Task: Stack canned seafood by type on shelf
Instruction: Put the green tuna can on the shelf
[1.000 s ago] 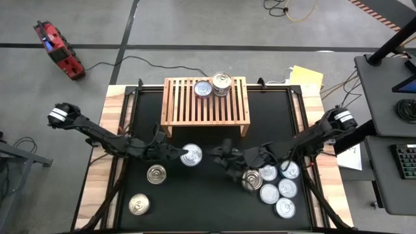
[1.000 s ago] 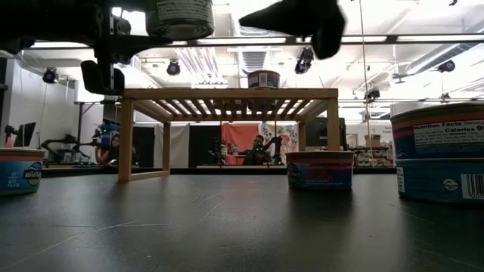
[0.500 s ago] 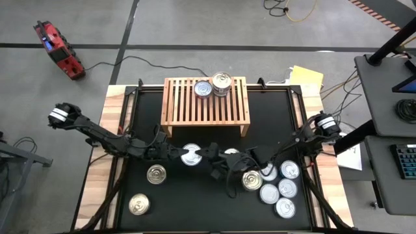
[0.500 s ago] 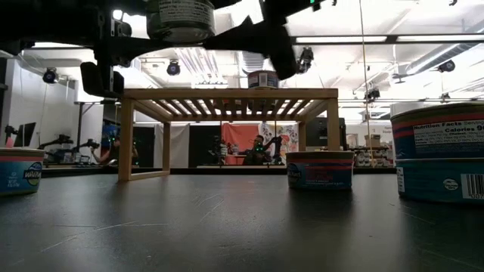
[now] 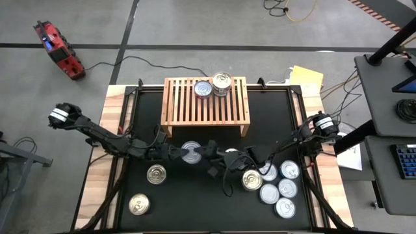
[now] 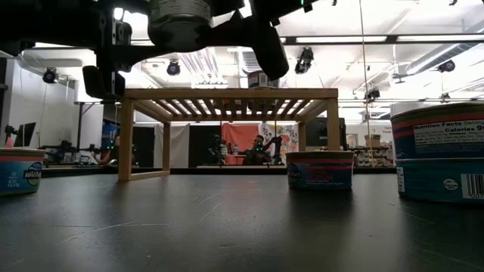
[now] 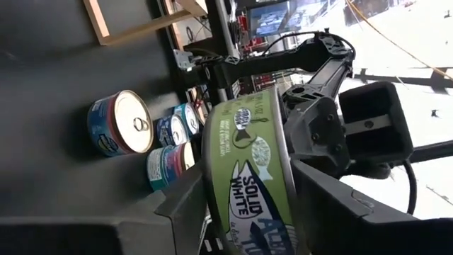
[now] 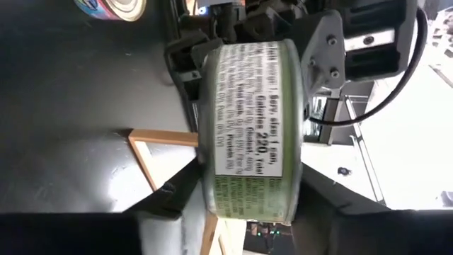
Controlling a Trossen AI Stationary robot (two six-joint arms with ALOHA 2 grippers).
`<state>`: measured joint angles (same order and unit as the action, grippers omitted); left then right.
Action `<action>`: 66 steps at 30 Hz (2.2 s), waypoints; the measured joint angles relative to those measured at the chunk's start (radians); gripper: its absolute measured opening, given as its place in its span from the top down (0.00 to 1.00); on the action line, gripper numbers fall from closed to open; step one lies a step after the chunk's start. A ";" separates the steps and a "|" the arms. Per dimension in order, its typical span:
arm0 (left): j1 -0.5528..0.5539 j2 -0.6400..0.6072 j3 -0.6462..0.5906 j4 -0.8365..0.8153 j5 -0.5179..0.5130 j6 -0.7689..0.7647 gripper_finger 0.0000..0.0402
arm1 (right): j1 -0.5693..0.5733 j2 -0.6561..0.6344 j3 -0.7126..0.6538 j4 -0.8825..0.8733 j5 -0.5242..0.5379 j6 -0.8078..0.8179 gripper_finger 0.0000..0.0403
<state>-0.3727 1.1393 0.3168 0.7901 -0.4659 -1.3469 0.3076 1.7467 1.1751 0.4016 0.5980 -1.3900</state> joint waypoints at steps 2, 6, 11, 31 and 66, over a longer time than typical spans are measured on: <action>0.001 0.000 0.000 0.000 -0.024 0.019 0.55 | -0.002 0.000 0.000 0.000 0.004 0.001 0.67; 0.001 0.001 0.000 0.003 -0.022 0.100 0.54 | -0.001 0.000 0.000 0.000 0.009 -0.007 0.67; 0.002 0.000 0.000 0.042 -0.023 0.183 0.46 | -0.002 -0.002 -0.002 0.006 0.046 0.006 0.67; -0.004 -0.010 0.000 0.050 0.013 1.112 0.28 | -0.014 -0.111 -0.028 -0.047 0.190 0.113 0.67; -0.007 0.239 0.254 -0.034 -0.146 2.203 0.28 | -0.018 -0.242 -0.253 -0.012 -0.006 0.517 0.66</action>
<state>-0.3794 1.3778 0.5708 0.7558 -0.6121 0.8558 0.2897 1.5047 0.9218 0.3899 0.5920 -0.8732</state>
